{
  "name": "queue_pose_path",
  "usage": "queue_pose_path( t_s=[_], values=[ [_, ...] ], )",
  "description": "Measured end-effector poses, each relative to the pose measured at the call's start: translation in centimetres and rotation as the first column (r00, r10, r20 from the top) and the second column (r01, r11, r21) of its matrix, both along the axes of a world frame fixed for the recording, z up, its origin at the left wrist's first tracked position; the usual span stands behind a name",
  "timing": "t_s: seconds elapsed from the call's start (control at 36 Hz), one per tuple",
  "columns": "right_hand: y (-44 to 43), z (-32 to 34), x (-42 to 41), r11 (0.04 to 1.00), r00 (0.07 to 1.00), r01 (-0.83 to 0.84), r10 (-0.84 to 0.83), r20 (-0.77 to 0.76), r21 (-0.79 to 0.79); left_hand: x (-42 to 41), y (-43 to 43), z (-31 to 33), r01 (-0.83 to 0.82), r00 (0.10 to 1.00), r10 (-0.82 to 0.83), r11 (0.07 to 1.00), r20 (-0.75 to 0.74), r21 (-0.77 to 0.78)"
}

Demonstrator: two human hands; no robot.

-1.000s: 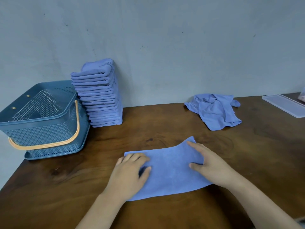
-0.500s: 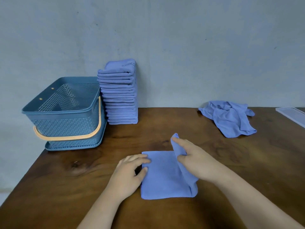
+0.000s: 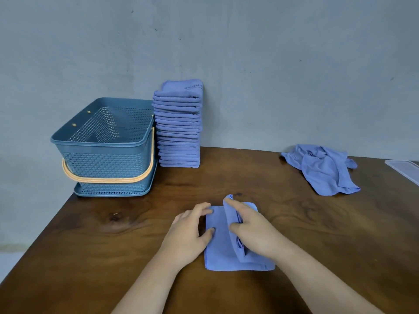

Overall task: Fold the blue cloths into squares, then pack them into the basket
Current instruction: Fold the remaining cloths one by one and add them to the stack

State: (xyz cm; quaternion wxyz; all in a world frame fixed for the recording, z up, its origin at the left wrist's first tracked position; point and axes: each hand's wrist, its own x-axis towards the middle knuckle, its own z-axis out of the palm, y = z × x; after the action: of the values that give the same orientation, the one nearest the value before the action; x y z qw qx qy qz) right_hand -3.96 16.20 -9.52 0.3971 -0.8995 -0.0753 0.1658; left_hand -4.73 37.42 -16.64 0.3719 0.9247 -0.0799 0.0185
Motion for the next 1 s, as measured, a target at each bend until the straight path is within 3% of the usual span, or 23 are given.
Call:
queue_pose_path(
  t_s=[0.08,0.19,0.31,0.36,0.42,0.47,0.64,0.78,0.92,1.0],
  values=[
    [1.1,0.0,-0.1,0.999,0.999,-0.025,0.026,-0.018,0.034,0.1,0.2,0.0,0.003,1.000,-0.003,1.000,0.004,0.000],
    [1.5,-0.3,-0.8,0.975,0.998,0.011,0.002,-0.060,0.223,0.1,0.2,-0.3,-0.003,1.000,0.002,1.000,-0.009,-0.010],
    [-1.3,-0.4,-0.3,0.919,0.980,0.102,-0.159,0.122,0.381,0.1,0.1,-0.2,-0.009,1.000,0.009,0.999,-0.002,-0.038],
    [-2.9,-1.0,0.4,0.954,0.937,0.087,-0.176,0.302,0.287,0.2,0.2,0.0,-0.022,1.000,0.022,0.998,-0.004,-0.062],
    [-4.4,-2.5,1.2,0.995,0.884,0.041,-0.076,0.462,0.086,0.3,0.5,0.0,-0.031,0.999,0.030,0.996,-0.015,-0.089],
    [-5.3,-4.3,1.7,0.997,0.857,-0.010,0.049,0.513,-0.079,0.0,0.4,0.1,-0.037,0.999,0.033,0.994,-0.042,-0.105],
    [-4.7,-5.8,0.5,0.954,0.861,-0.093,0.221,0.458,-0.285,-0.4,-0.3,0.8,-0.039,0.998,0.038,0.999,-0.056,-0.021],
    [-4.5,-5.2,-0.2,0.869,0.892,-0.196,0.350,0.286,-0.454,-0.4,-0.3,0.8,-0.025,0.999,0.024,1.000,-0.021,-0.020],
    [-4.0,-4.4,-0.5,0.823,0.908,-0.231,0.374,0.190,-0.519,-1.3,-0.6,0.6,-0.002,0.975,0.030,0.992,0.219,-0.127],
    [-3.9,-4.5,-0.4,0.830,0.906,-0.239,0.377,0.191,-0.504,-2.3,-1.9,1.6,0.149,0.940,-0.137,0.989,0.312,-0.014]
  ],
)
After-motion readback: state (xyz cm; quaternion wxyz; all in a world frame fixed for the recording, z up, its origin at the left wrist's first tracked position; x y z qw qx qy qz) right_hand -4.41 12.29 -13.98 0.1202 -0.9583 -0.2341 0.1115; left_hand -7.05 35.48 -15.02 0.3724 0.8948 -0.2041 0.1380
